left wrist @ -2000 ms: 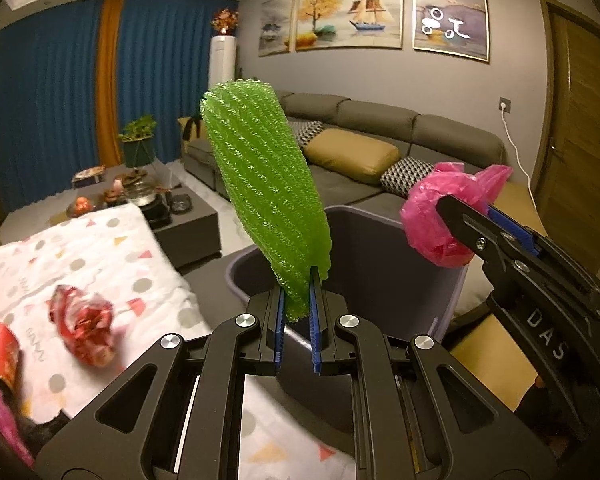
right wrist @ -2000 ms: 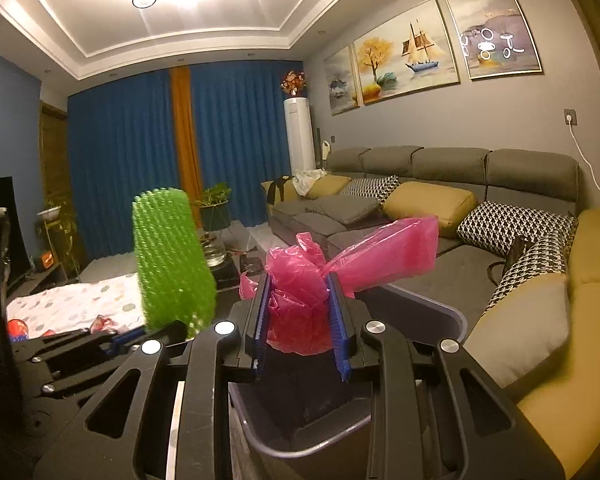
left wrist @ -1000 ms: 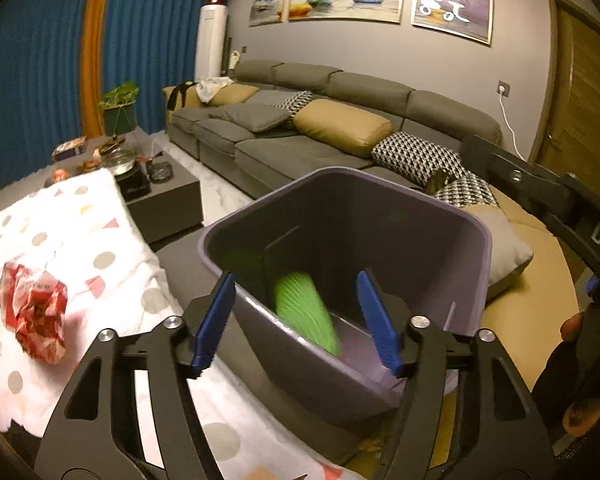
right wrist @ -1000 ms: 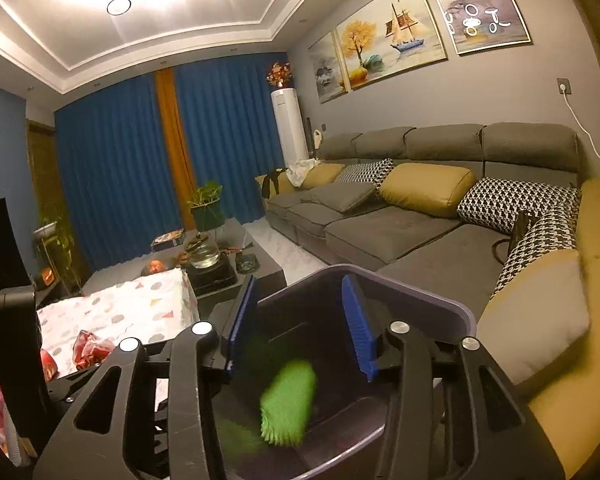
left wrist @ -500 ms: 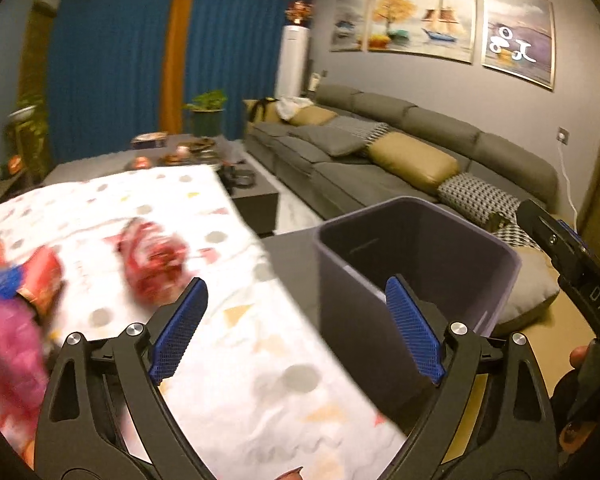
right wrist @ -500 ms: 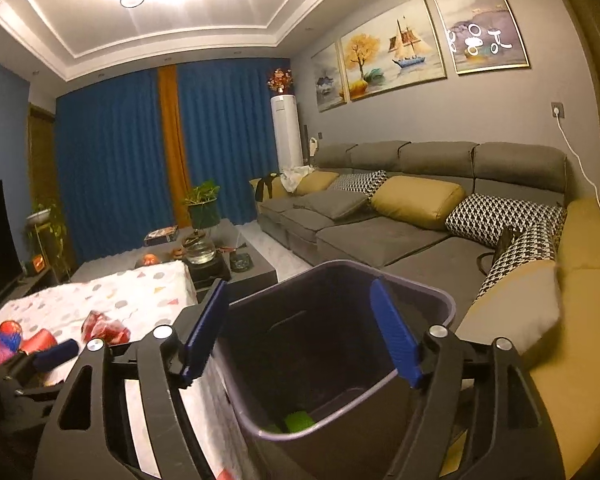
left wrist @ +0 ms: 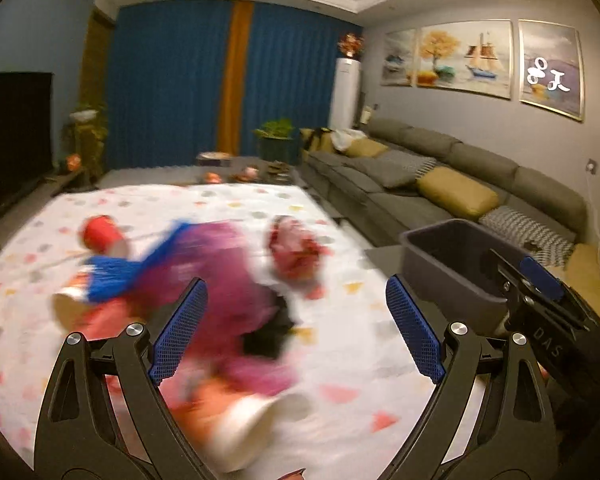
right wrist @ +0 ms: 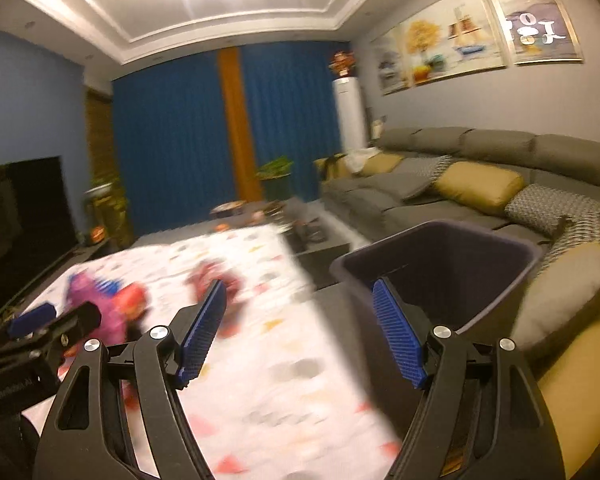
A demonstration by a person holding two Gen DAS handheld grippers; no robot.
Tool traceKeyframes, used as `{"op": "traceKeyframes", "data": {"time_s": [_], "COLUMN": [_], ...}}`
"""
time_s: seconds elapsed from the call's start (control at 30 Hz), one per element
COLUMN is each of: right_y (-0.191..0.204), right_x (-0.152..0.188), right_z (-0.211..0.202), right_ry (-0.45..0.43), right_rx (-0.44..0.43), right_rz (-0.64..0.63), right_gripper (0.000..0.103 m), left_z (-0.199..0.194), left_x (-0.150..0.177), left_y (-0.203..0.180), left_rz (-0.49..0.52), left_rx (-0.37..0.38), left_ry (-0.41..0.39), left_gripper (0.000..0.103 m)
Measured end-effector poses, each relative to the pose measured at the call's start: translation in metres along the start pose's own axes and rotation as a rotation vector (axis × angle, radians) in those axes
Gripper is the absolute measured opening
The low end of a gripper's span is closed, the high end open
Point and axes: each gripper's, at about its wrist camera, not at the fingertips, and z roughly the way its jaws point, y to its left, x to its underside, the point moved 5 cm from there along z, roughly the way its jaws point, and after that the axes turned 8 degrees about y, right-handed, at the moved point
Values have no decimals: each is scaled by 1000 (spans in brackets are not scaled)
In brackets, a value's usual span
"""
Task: Collect trash
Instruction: 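Move both open grippers back to the trash pile on the table, then grasp the pink plastic bag with the right gripper while the left grasps the red snack bag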
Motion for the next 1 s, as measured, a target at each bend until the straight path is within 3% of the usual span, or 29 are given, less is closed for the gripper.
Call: {"op": "traceKeyframes", "data": {"time_s": [0.27, 0.47, 0.83, 0.93, 1.0], "right_y": [82, 128, 162, 169, 171], "right_x": [17, 25, 22, 25, 27], "right_z": [9, 20, 54, 66, 70], "right_ry": [48, 58, 132, 165, 183], "right_rx": [-153, -189, -261, -276, -291], "right_rz": [-77, -163, -211, -223, -225], "right_gripper": [74, 74, 71, 65, 54], "left_z": [-28, -35, -27, -23, -21], "left_x": [20, 31, 40, 41, 42], "left_y": [96, 136, 153, 154, 152], "left_rz": [-121, -175, -189, -185, -179], "left_rx": [-127, -178, -178, -166, -158], "left_ry": [-4, 14, 39, 45, 50], "left_gripper": [89, 89, 89, 89, 89]}}
